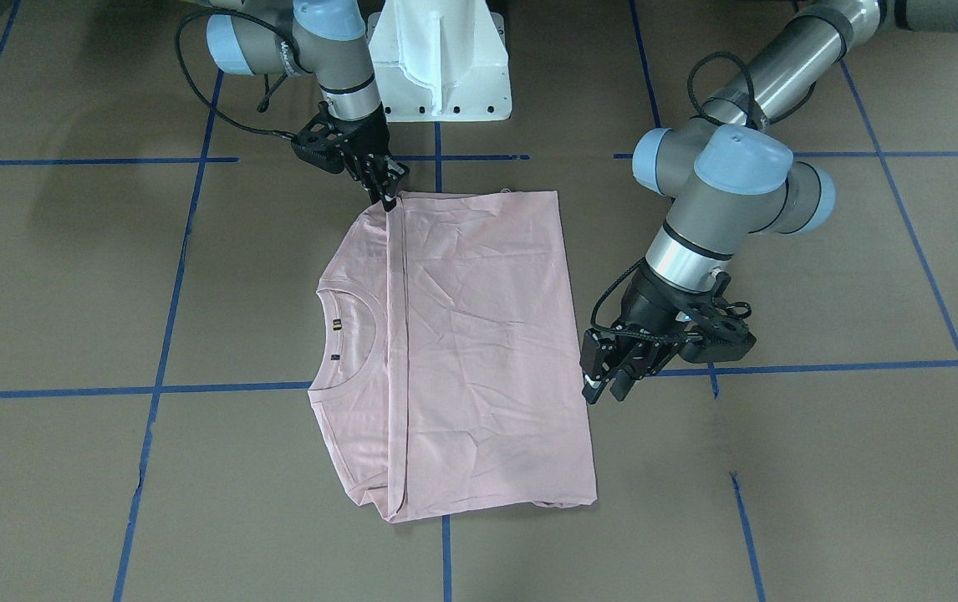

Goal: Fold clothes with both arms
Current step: 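Lower both grippers to the shirt's near corners and grasp them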

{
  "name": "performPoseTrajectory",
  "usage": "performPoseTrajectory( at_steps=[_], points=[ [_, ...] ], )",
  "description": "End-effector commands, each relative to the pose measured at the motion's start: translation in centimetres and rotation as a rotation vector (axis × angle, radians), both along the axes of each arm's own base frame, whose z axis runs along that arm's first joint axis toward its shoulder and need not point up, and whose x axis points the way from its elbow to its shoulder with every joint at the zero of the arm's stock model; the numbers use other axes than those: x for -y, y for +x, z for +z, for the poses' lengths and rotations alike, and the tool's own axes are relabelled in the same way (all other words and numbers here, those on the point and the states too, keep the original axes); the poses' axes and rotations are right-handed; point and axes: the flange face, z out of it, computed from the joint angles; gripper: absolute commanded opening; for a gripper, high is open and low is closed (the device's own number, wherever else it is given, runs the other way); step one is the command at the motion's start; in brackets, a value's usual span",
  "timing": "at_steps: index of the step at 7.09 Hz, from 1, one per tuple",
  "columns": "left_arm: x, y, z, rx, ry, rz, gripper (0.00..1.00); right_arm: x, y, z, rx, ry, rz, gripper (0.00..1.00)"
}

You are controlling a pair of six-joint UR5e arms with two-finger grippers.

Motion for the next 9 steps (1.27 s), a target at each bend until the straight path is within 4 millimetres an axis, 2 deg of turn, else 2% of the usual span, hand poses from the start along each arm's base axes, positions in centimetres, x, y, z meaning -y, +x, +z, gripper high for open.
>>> performPoseTrajectory(
  at_steps=[1, 2, 3, 4, 5, 6, 7, 9],
  points=[
    [-0.1, -0.1, 0.2, 0.002, -0.002, 0.000, 0.51, 0.5, 0.2, -1.0, 0.017, 0.004, 0.007, 0.00],
    [-0.1, -0.1, 0.6, 0.005, -0.006, 0.000, 0.51, 1.0, 0.6, -1.3, 0.023, 0.005, 0.011, 0.00],
    [-0.5, -0.6, -0.2, -0.008, 0.004, -0.001, 0.51, 1.0, 1.5, -2.3, 0.045, 0.009, 0.012, 0.00],
    [-2.7, -2.1, 0.2, -0.039, -0.051, -0.016, 0.51, 1.0, 2.2, -2.2, 0.048, 0.010, 0.014, 0.00],
    [-7.4, -3.3, -0.3, -0.095, -0.093, -0.004, 0.51, 1.0, 2.5, -1.9, 0.045, 0.009, 0.015, 0.00],
    [-13.9, -2.7, -0.3, -0.121, -0.161, 0.051, 0.51, 0.9, 2.8, -2.2, 0.055, 0.010, 0.013, 0.00],
    [-17.8, -1.1, -1.1, -0.127, -0.244, 0.088, 0.53, 0.4, 4.5, -2.0, 0.064, 0.011, 0.010, 0.00],
    [-26.1, 4.9, -2.1, -0.085, -0.415, 0.118, 0.53, -0.4, 5.1, -2.0, 0.072, 0.012, 0.001, 0.00]
  ],
)
